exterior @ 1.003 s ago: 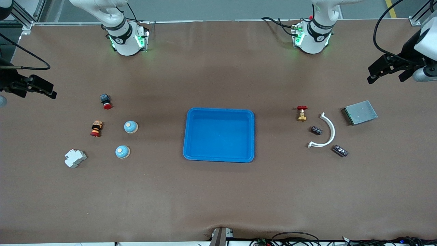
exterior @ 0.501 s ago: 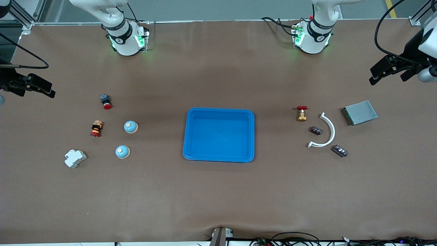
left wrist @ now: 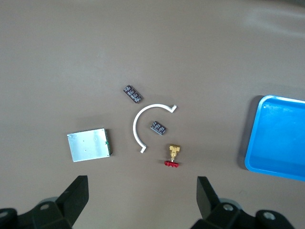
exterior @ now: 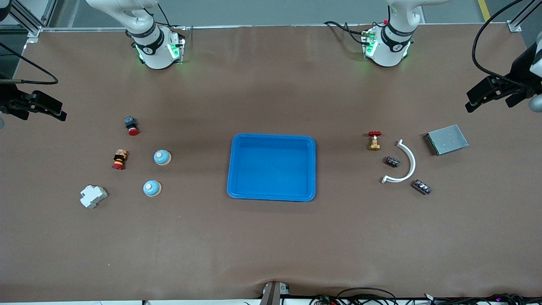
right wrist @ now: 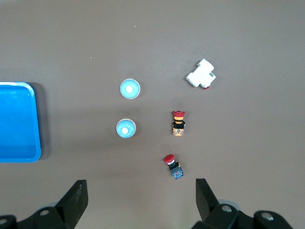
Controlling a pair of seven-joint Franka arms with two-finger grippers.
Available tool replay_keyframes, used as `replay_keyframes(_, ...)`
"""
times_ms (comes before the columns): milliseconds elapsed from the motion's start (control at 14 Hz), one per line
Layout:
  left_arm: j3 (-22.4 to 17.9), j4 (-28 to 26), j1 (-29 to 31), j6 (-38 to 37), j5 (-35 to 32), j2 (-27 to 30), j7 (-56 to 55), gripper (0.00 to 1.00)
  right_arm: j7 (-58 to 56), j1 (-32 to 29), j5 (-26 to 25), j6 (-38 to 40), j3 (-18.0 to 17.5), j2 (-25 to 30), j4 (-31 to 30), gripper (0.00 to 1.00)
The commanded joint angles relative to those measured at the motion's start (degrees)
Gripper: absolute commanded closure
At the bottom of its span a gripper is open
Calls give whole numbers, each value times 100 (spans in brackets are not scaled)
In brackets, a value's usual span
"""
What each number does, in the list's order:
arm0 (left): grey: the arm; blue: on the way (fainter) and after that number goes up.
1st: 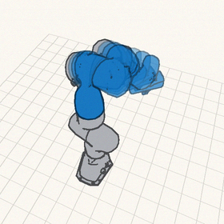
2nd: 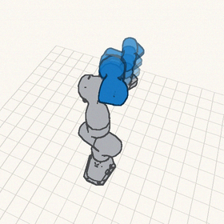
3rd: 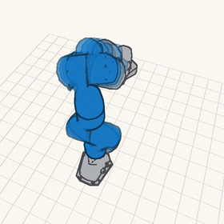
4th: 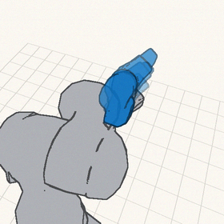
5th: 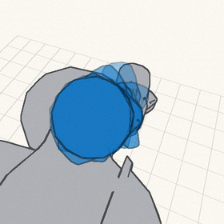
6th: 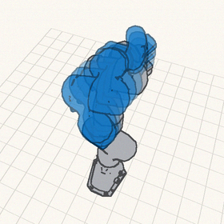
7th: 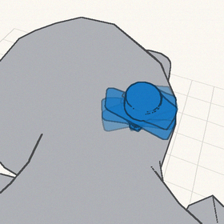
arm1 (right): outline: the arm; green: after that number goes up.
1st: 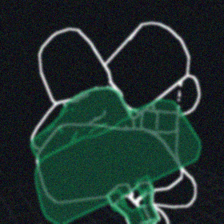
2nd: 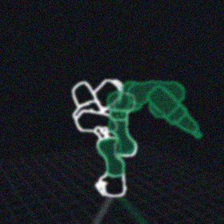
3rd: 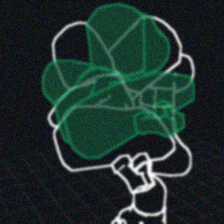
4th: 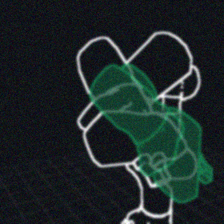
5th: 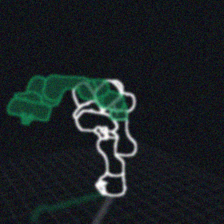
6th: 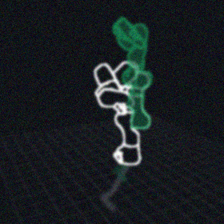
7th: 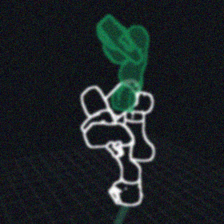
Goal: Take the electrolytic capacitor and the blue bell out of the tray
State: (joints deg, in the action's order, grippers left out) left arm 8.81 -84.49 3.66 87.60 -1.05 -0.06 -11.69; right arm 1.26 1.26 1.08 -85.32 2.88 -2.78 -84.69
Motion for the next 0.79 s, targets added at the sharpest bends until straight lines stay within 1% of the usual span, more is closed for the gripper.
replay_keyframes(0, 24, 205, -15, -164, -53, -73, -26, 0, -12, 32, 199, -19, 46, 191, -170, 0)
replay_keyframes(287, 15, 196, 3, -156, 157, -81, -52, 0, -12, 32, 208, -11, 46, 191, -170, 0)
replay_keyframes(716, 24, 170, -24, -164, 176, -90, 0, 0, -12, 32, 200, -11, 64, 191, -170, 0)
